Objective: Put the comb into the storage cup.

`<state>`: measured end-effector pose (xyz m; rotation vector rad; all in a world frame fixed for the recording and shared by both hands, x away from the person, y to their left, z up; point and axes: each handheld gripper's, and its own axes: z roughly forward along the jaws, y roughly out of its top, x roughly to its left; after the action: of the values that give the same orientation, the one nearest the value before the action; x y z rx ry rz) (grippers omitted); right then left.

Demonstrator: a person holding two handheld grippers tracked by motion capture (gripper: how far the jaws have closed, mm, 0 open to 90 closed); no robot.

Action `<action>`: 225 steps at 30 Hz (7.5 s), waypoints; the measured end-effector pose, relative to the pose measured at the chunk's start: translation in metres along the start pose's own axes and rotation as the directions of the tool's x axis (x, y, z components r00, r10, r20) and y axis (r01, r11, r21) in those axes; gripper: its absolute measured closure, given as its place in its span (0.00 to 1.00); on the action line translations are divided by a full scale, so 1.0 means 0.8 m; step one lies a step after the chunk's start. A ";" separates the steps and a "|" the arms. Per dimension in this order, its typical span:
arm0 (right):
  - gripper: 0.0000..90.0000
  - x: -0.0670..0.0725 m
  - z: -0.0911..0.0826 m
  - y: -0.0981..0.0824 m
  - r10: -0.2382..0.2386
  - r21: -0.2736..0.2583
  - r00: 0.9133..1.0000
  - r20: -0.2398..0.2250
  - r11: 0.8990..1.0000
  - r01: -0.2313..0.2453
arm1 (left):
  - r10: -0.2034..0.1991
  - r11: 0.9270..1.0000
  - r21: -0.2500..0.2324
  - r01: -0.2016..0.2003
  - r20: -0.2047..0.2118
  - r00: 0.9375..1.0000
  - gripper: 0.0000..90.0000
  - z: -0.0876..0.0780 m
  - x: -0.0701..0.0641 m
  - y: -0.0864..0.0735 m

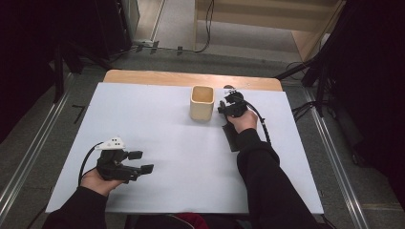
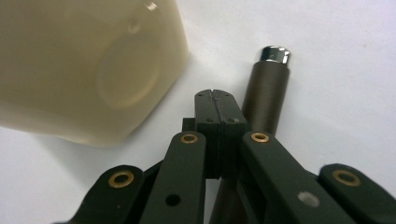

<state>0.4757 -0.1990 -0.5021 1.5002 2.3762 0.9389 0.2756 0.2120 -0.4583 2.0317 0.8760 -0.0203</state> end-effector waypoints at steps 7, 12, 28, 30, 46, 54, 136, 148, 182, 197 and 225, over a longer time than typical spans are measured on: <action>0.97 -0.005 -0.003 -0.001 0.006 0.007 1.000 0.015 1.000 -0.006 | 0.000 1.000 -0.001 0.000 0.000 1.000 0.25 0.000 0.000 0.000; 0.97 -0.011 -0.005 -0.005 0.009 0.013 1.000 0.026 1.000 -0.009 | 0.000 1.000 0.000 0.000 0.001 1.000 0.25 0.001 0.000 0.000; 0.97 -0.028 -0.015 -0.013 0.043 0.018 0.998 0.040 0.999 -0.044 | -0.001 1.000 -0.002 0.001 0.005 1.000 0.25 0.001 -0.001 0.000; 0.97 -0.030 -0.018 -0.013 0.038 0.018 0.998 0.042 0.999 -0.039 | -0.001 1.000 -0.002 0.001 0.003 1.000 0.25 0.001 -0.001 0.000; 0.97 -0.043 -0.030 -0.034 0.062 0.012 0.997 0.036 0.998 -0.062 | 0.001 1.000 -0.004 -0.001 0.005 1.000 0.25 0.001 -0.001 0.001; 0.97 -0.036 -0.038 -0.044 0.034 0.028 0.999 0.024 0.999 -0.035 | 0.003 1.000 -0.006 -0.003 0.002 1.000 0.25 0.000 -0.001 0.001; 0.61 0.044 -0.142 -0.140 -0.061 -0.074 0.989 -0.133 0.996 0.051 | 0.011 1.000 -0.016 -0.011 0.009 1.000 0.25 -0.001 -0.004 0.002; 0.44 0.073 -0.168 -0.158 -0.087 -0.140 0.973 -0.213 0.988 0.058 | 0.012 1.000 -0.014 -0.012 0.009 1.000 0.25 -0.001 -0.004 0.002; 0.29 0.085 -0.189 -0.217 -0.111 -0.182 0.968 -0.227 0.981 0.070 | 0.011 1.000 -0.014 -0.011 0.013 1.000 0.25 -0.002 -0.005 0.002; 0.28 0.067 -0.184 -0.198 -0.120 -0.202 0.966 -0.230 0.977 0.073 | 0.005 1.000 -0.017 -0.004 0.015 1.000 0.25 -0.001 -0.003 0.002; 0.28 0.038 -0.162 -0.175 -0.125 -0.233 0.975 -0.184 0.969 0.080 | -0.001 1.000 -0.016 0.001 0.015 1.000 0.25 0.000 -0.002 0.003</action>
<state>0.2965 -0.2670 -0.4783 1.2399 2.3546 1.3350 0.2756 0.2102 -0.4564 2.0137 0.8650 -0.0287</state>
